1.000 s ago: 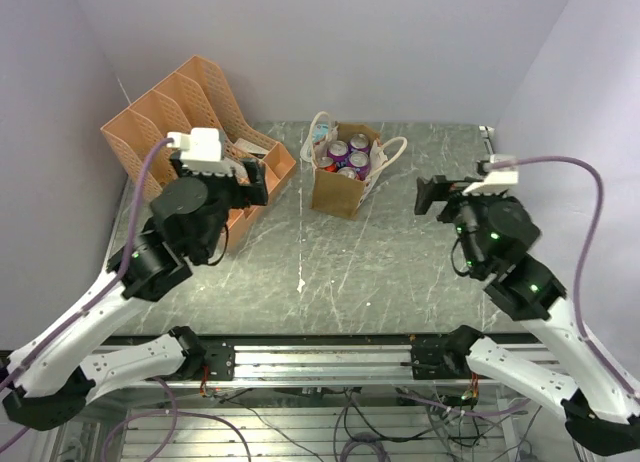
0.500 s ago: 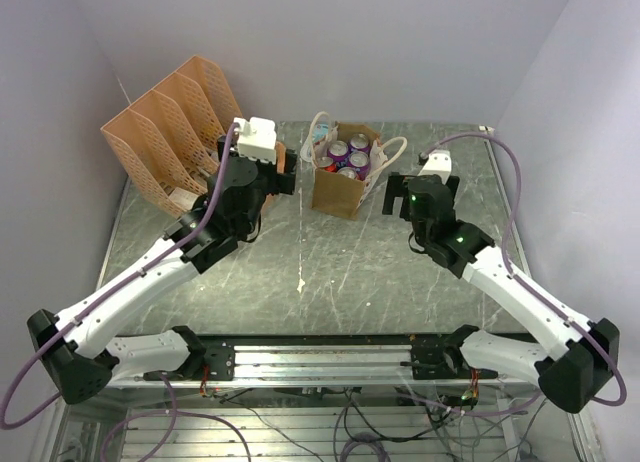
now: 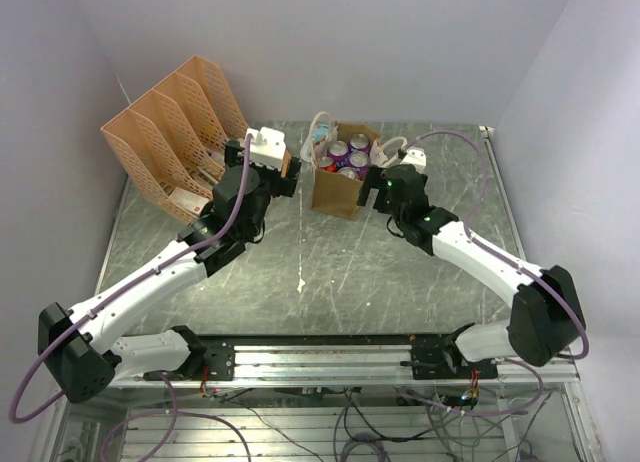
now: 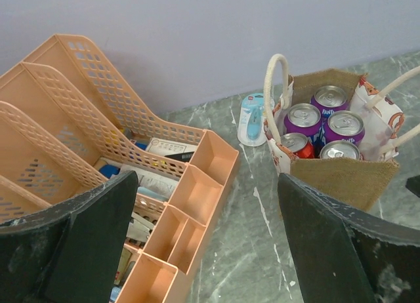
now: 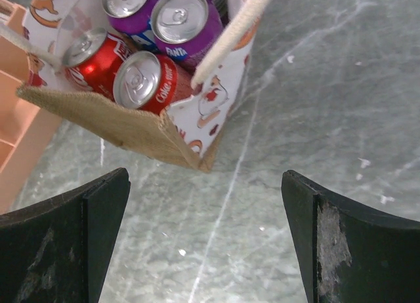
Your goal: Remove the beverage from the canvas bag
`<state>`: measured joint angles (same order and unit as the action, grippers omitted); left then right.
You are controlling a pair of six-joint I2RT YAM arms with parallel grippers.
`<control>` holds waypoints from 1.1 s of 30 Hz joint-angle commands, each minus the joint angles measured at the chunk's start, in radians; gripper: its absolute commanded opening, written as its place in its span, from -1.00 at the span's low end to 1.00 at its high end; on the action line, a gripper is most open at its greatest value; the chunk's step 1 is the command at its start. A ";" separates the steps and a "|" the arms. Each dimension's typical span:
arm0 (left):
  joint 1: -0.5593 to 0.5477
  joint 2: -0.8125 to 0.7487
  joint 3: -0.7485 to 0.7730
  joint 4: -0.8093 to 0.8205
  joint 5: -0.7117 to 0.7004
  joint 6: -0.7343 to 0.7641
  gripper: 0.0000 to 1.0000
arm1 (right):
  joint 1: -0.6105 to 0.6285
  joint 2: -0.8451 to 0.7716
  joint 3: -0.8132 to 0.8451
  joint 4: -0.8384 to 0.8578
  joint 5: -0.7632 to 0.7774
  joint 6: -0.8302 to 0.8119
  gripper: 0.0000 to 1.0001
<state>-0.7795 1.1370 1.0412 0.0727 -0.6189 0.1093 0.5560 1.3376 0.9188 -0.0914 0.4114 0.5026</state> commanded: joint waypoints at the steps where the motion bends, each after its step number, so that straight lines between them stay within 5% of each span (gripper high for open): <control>1: 0.008 0.001 -0.017 0.133 0.019 0.033 0.94 | -0.018 0.072 0.077 0.122 -0.061 0.103 1.00; 12: 0.012 0.044 -0.011 0.155 0.106 0.038 0.80 | -0.039 0.306 0.329 0.008 -0.049 0.225 0.84; 26: 0.012 0.081 -0.009 0.164 0.133 0.033 0.72 | -0.058 0.393 0.309 0.036 -0.135 0.198 0.38; 33: 0.013 0.085 -0.010 0.168 0.131 0.036 0.71 | -0.058 0.389 0.280 0.052 -0.179 0.184 -0.12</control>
<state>-0.7738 1.2228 1.0245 0.1764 -0.5072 0.1497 0.4984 1.7267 1.2316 -0.0681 0.2798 0.6945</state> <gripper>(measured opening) 0.858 0.507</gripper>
